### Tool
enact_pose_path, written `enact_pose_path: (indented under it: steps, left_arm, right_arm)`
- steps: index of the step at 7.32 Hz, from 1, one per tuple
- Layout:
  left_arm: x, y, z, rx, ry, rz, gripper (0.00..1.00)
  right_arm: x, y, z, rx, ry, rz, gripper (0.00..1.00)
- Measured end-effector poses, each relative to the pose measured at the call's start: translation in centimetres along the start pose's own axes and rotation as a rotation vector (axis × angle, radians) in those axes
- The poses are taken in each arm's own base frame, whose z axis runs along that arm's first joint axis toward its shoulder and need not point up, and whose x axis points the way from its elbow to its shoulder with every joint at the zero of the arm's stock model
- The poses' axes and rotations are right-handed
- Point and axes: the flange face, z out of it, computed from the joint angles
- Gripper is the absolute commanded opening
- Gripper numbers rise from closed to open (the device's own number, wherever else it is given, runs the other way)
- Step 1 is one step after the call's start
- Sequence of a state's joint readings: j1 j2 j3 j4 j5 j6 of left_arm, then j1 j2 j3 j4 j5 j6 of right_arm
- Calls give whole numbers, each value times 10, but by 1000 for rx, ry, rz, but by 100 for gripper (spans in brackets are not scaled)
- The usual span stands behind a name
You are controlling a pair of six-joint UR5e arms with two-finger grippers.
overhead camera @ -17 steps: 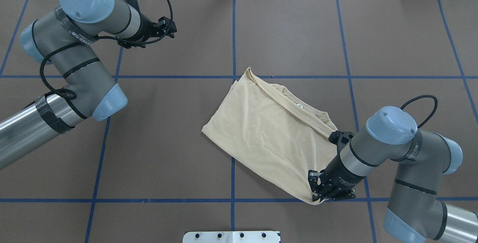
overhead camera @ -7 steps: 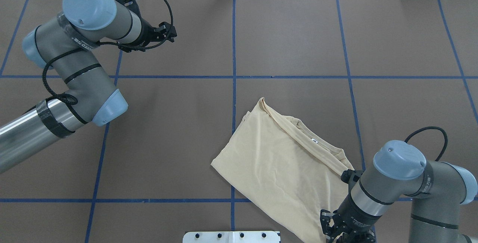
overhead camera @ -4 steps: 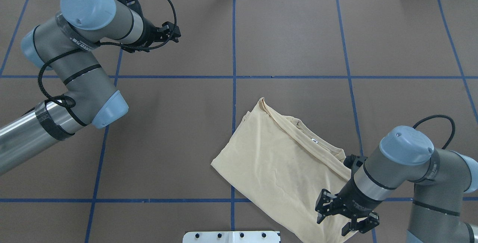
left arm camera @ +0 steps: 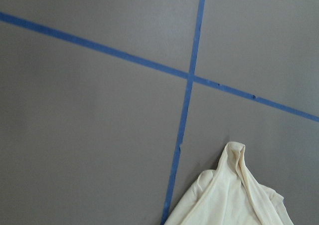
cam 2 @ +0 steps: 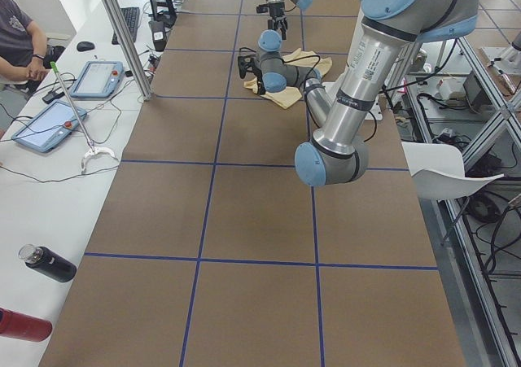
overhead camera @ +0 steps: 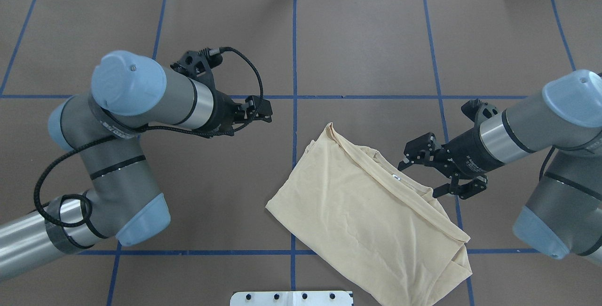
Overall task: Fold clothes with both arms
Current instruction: 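Release the shirt and raise the right gripper while the left gripper approaches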
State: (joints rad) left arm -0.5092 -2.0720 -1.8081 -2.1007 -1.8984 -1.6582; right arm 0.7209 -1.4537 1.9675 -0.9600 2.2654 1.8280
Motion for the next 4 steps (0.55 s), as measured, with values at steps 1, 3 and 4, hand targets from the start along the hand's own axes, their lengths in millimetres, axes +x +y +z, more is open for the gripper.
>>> enact_pose_path:
  steps: [1, 3, 4]
  left_arm:
    - [-11, 11, 9, -22, 13, -20, 99]
    - [-27, 21, 38, -46, -22, -36, 99]
    - [-32, 22, 53, -49, -45, -40, 99]
  right_arm:
    - [-6, -4, 1, 26, -11, -12, 100]
    - [-9, -8, 3, 48, -18, -24, 100]
    - [-11, -8, 4, 52, -20, -30, 100]
